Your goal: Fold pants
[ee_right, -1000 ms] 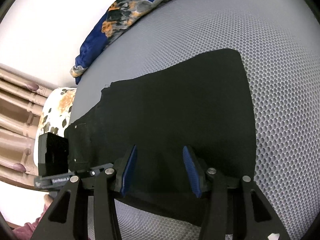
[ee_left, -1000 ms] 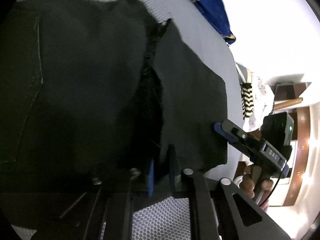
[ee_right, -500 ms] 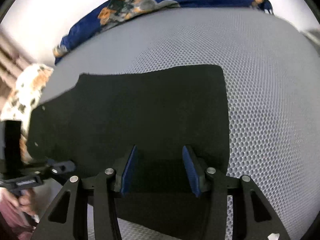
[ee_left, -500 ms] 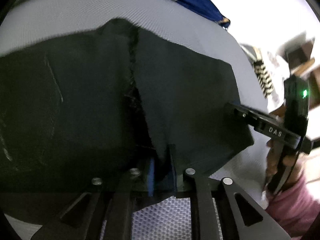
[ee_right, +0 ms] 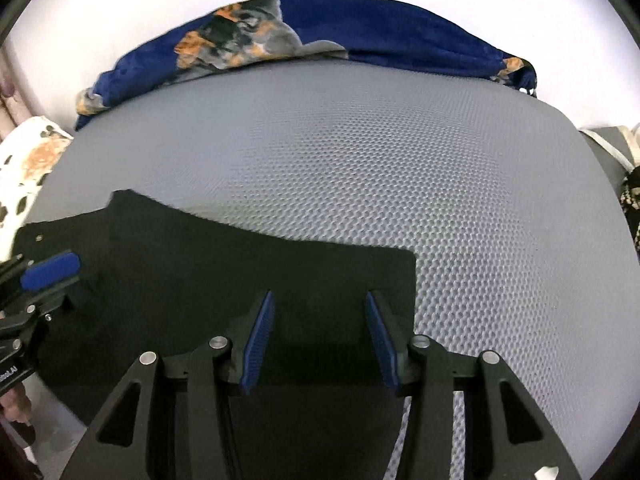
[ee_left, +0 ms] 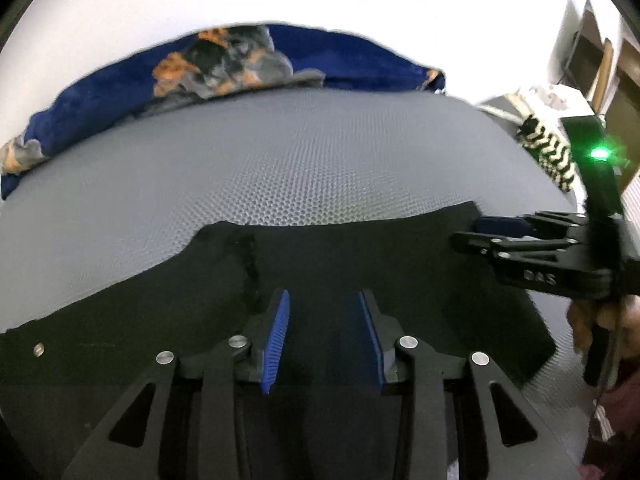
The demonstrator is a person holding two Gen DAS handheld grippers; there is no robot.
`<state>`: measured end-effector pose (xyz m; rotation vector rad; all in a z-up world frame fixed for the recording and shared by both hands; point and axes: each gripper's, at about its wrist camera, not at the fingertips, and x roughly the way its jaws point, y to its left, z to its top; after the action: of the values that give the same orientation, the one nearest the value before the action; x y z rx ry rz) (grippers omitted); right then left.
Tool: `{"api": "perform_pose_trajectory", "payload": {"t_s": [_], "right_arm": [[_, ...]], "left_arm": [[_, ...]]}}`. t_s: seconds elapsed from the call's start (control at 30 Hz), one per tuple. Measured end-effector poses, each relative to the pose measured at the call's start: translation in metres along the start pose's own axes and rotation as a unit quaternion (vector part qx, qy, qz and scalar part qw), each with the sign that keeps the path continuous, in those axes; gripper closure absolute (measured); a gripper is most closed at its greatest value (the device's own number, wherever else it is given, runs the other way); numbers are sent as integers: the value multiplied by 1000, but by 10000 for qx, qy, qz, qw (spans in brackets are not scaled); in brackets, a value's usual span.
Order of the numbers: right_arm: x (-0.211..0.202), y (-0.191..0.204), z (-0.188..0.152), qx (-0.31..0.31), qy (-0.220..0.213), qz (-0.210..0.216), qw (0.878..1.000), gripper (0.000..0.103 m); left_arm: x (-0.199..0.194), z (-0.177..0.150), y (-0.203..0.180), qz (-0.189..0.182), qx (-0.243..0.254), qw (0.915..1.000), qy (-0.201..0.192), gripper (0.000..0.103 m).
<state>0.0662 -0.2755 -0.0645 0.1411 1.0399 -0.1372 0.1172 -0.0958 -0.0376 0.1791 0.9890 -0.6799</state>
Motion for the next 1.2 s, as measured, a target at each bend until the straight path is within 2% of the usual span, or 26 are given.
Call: {"api": "perform_pose_trajectory", "payload": {"t_s": [0.13,0.17,0.27,0.37,0.43,0.5,0.63,0.8,0.9,1.0,1.2], "right_arm": [[11,1,1,-54,112,-47,9999,59],[12,1,1,-32,112,-34,9999,58],[13,2,-1,-28,92,-22,10000,58],[11,4,-4,-18,147,11,9999,57],[8,6,-10,40,269,170,9995,57],[5,9,-21,49,338,244,9991,57],[-6,24,-45,-147,403,226,9988,56],[-14,49,-61,-199,577,514,9968,56],[-15,70,-63,-348,659,712,9947,56],[-14,92,-63,-535,730,881,9920,50],[-7,135,-56,-657,936,1594,9806,47]], "left_arm": [[38,1,7,65,-183,9988,456,67],[35,-3,9,66,-135,9995,280,66],[37,-6,4,218,71,9994,278,66],[34,-9,2,288,49,9990,331,66],[27,-12,4,259,-73,9990,352,63],[17,-18,9,308,-213,9987,345,53],[-9,-36,22,459,-409,9976,309,52],[-51,-57,50,367,-855,9956,120,51],[-80,-73,75,422,-1184,9921,-25,51],[-108,-93,105,519,-1574,9861,-112,50],[-158,-131,170,457,-2548,9654,-311,50]]}}
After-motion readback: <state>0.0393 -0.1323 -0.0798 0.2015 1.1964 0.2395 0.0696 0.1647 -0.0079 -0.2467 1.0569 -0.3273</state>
